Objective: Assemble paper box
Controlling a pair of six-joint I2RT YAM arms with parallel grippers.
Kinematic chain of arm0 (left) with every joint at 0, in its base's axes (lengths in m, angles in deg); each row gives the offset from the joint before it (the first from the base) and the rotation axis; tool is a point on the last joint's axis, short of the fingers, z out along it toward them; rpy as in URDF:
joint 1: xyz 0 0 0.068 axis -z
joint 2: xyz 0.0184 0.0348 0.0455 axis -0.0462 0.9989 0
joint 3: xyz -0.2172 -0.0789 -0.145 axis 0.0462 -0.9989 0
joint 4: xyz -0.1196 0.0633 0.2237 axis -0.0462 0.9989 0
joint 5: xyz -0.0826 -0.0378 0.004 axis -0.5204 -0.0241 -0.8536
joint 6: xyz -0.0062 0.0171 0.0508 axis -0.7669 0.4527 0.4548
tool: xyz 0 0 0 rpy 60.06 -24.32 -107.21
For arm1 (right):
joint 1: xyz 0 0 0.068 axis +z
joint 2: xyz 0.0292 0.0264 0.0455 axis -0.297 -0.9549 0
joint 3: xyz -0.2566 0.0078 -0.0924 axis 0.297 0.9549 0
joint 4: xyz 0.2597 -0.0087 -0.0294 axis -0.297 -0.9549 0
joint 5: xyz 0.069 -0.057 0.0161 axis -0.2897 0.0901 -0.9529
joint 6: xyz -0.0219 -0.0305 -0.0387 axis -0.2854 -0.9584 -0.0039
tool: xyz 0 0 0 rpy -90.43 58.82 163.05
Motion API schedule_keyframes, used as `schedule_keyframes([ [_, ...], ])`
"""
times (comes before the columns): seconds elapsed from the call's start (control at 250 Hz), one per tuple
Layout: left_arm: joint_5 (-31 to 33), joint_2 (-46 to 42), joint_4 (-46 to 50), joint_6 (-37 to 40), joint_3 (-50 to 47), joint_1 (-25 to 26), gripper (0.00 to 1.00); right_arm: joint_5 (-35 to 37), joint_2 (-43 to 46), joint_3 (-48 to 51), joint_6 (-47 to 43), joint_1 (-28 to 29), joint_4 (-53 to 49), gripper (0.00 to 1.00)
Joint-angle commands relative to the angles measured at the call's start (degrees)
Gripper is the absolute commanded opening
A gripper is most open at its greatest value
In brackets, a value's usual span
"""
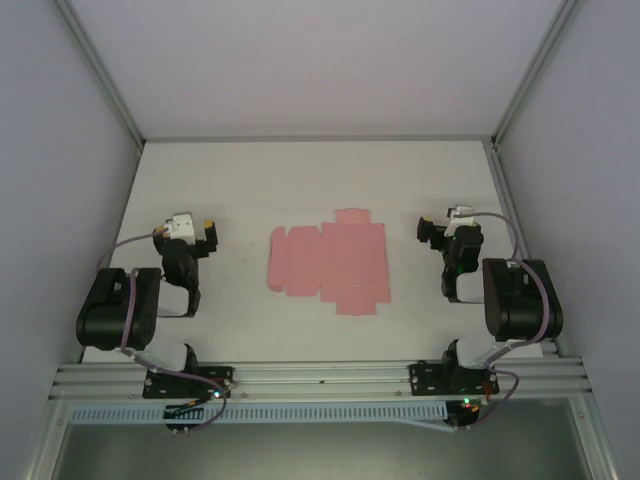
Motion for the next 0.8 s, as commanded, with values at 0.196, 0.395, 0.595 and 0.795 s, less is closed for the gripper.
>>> schedule_keyframes([
  [0.196, -0.6, 0.1, -1.4, -0.3, 0.8, -0.2, 1.00, 0.1, 0.4, 0.0, 0.7, 0.5, 0.8, 1.00],
  [0.395, -0.5, 0.1, -1.4, -0.2, 0.8, -0.2, 1.00, 0.1, 0.3, 0.0, 0.7, 0.4, 0.7, 1.00],
  [0.595, -0.6, 0.1, -1.3, -0.2, 0.8, -0.2, 1.00, 0.2, 0.3, 0.0, 0.7, 0.5, 0.7, 1.00],
  [0.795, -2.4, 0.2, -0.5, 0.4, 1.3, -0.2, 1.00, 0.1, 0.2, -0.1, 0.7, 0.5, 0.6, 1.00],
])
